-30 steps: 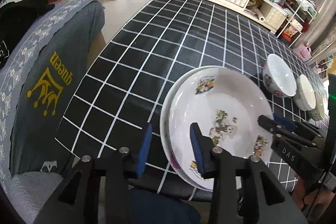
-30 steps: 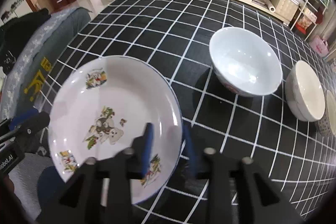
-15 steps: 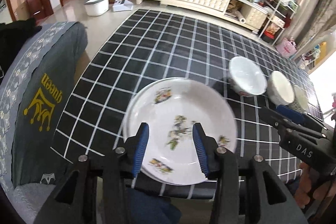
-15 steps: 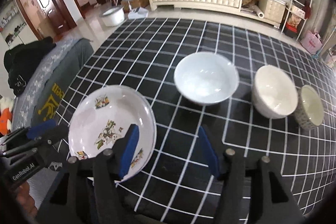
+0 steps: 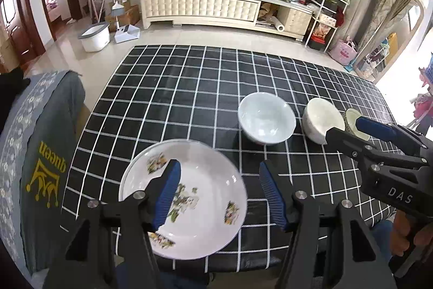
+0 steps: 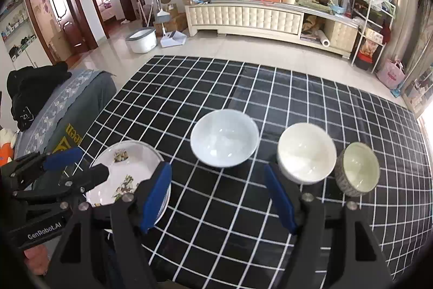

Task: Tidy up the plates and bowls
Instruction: 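Withdraw the left tool from the plate stack, then move the left tool to a plain white bowl and grip its rim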

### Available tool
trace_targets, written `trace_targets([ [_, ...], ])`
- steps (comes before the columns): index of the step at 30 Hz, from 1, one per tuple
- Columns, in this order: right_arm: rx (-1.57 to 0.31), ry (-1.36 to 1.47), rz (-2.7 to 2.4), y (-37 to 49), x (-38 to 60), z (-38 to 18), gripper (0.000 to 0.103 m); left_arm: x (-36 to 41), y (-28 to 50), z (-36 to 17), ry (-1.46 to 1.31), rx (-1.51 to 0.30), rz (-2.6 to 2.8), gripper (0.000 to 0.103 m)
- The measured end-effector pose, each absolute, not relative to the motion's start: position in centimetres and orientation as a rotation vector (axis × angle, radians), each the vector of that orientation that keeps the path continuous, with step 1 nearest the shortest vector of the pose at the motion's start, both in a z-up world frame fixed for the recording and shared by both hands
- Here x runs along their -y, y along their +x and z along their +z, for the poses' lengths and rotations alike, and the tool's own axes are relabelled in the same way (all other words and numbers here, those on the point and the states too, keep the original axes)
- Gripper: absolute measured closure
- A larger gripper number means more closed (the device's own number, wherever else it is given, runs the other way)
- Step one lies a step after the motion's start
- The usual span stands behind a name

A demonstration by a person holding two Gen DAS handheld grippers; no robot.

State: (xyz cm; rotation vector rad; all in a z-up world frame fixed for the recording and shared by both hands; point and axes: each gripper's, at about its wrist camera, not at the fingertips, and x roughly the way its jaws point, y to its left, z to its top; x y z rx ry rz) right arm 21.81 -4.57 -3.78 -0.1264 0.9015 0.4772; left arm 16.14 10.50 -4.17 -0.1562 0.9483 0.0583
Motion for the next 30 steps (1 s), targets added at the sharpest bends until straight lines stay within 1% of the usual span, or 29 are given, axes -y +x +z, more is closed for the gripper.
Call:
trace_targets([
  [3,-0.884,-0.137,0.478,22.6,4.9,-3.4,0.027,-10.3,17.1,-3.7,-0.161,-0.939,0.056,0.041],
  [7,-0.874,-0.158,0.441,24.2,5.2,-3.6,0.022,-9.6,19.3,-3.6,-0.144,-0.944,0.053,0.041],
  [11,-0.868,-0.194,0.398,26.1,5.3,-4.3,0.017,-9.0,22.0,-4.7,-0.108,-0.975,0.056,0.041],
  [15,-0.889,-0.237,0.376,28.0,5.1,-5.5,0.015,-8.6,24.4,-6.3,-0.089,-1.024,0.065,0.041],
  [19,-0.93,-0.279,0.358,29.7,4.9,-7.3,0.015,-8.6,26.5,-8.1,-0.1,-1.075,0.065,0.041],
  [24,-1.072,-0.187,0.453,32.1,5.0,-10.0,0.015,-8.4,28.6,-10.3,-0.065,-1.139,0.076,0.041],
  [30,-1.114,-0.217,0.507,33.9,3.8,-12.0,0.015,-8.4,30.8,-12.2,-0.08,-1.208,0.058,0.041],
])
